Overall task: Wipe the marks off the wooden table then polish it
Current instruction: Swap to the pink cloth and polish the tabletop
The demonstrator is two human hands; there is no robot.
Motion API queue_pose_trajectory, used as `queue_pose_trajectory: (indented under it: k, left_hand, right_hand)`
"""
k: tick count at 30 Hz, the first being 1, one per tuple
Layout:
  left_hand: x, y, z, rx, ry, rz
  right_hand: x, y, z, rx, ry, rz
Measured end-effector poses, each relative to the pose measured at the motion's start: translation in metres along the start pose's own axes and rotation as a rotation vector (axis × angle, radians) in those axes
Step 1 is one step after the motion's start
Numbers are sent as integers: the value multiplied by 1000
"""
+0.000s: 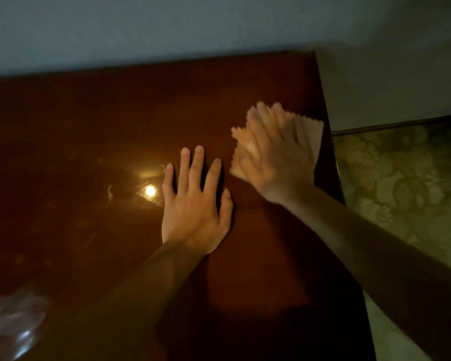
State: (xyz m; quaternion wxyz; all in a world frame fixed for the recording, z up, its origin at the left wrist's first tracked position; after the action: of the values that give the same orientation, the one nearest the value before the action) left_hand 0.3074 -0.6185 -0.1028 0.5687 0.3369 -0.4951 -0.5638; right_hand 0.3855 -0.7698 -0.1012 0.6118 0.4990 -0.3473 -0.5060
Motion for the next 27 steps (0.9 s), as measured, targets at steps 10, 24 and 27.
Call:
queue_pose_trajectory:
  k: [10,24,27]
  left_hand:
    - [0,-1,0,25,-6,28]
    - [0,8,5,43,-136,217]
    - [2,11,10,87,-256,294]
  right_hand:
    - [2,-17,67,39,-101,-27]
    - [-18,-28,112,46,-364,-117]
    - [-52,-50,195,72,-389,-119]
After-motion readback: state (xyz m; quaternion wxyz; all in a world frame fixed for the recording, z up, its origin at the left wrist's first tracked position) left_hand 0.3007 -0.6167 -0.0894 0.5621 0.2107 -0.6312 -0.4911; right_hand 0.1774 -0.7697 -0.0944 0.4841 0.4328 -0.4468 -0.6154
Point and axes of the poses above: each hand's wrist, its own z-axis away from the middle knuckle, its own y-axis out of the back of the hand, x = y × z, the point moved 6 cm from there along -z, towards the middle knuckle, and after that the axes turned 12 degrees about -x, right-handed, at the moved point
